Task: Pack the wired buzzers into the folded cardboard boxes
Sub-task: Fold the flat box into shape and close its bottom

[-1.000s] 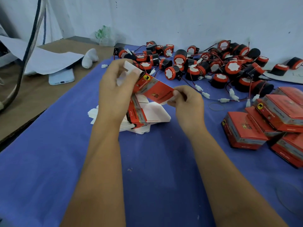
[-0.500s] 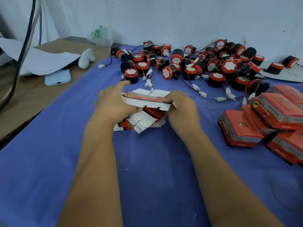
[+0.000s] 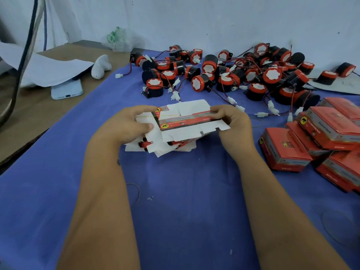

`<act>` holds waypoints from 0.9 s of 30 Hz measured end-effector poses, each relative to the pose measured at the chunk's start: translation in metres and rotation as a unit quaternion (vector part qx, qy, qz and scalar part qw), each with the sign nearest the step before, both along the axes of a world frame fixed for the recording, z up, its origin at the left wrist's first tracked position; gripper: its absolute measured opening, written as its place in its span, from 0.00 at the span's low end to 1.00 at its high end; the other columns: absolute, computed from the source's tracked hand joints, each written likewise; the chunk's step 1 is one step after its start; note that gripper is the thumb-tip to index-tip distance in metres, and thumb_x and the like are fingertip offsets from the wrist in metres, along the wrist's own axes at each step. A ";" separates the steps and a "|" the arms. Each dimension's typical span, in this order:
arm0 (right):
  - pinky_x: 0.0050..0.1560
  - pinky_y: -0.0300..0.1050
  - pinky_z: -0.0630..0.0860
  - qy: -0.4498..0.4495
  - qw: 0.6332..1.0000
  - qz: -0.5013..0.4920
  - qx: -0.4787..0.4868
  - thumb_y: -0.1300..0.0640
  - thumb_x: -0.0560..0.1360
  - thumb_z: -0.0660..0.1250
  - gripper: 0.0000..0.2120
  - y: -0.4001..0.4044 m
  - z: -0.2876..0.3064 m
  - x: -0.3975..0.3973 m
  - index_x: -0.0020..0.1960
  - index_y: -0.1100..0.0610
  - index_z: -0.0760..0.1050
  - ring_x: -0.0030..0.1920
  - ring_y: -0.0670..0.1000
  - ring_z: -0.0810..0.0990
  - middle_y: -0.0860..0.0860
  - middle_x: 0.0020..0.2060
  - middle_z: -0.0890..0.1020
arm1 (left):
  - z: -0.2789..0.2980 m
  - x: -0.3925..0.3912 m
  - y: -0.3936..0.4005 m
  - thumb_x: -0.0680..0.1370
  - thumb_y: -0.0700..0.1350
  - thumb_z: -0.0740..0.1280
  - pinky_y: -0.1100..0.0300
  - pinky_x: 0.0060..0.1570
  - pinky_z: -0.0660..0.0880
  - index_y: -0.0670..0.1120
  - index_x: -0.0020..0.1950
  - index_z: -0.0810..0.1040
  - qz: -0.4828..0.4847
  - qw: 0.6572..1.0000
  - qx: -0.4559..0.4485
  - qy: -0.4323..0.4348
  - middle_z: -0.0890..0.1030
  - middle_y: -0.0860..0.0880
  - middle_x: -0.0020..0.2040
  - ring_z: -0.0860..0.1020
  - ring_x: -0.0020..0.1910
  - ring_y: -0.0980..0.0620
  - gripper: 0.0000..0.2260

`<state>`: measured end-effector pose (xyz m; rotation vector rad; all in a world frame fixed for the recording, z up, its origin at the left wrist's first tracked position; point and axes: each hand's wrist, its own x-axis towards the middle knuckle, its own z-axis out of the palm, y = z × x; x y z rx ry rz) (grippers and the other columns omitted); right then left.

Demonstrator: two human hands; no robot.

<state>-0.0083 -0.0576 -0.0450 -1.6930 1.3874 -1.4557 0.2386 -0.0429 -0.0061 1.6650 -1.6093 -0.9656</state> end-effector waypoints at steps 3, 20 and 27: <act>0.42 0.36 0.78 -0.134 0.987 0.070 0.045 0.78 0.73 0.61 0.15 0.002 0.006 -0.004 0.39 0.60 0.78 0.46 0.42 0.83 0.53 0.51 0.82 | -0.007 -0.007 -0.004 0.81 0.42 0.63 0.60 0.44 0.74 0.57 0.61 0.79 0.086 0.995 -0.029 -0.031 0.80 0.49 0.58 0.79 0.48 0.50 0.13; 0.54 0.42 0.75 -0.403 0.903 -0.143 0.054 0.73 0.75 0.64 0.14 -0.002 0.007 -0.032 0.40 0.55 0.75 0.48 0.49 0.78 0.49 0.43 0.81 | -0.008 -0.125 0.006 0.79 0.47 0.56 0.52 0.48 0.65 0.52 0.56 0.80 -0.043 0.878 -0.281 -0.386 0.79 0.49 0.60 0.71 0.54 0.46 0.14; 0.38 0.28 0.73 -0.358 0.914 -0.187 0.043 0.71 0.71 0.70 0.13 0.012 0.007 -0.055 0.40 0.54 0.76 0.36 0.38 0.80 0.47 0.41 0.81 | -0.029 -0.105 -0.009 0.79 0.45 0.61 0.42 0.68 0.61 0.60 0.60 0.80 -0.008 0.881 -0.190 -0.434 0.76 0.53 0.64 0.68 0.67 0.46 0.14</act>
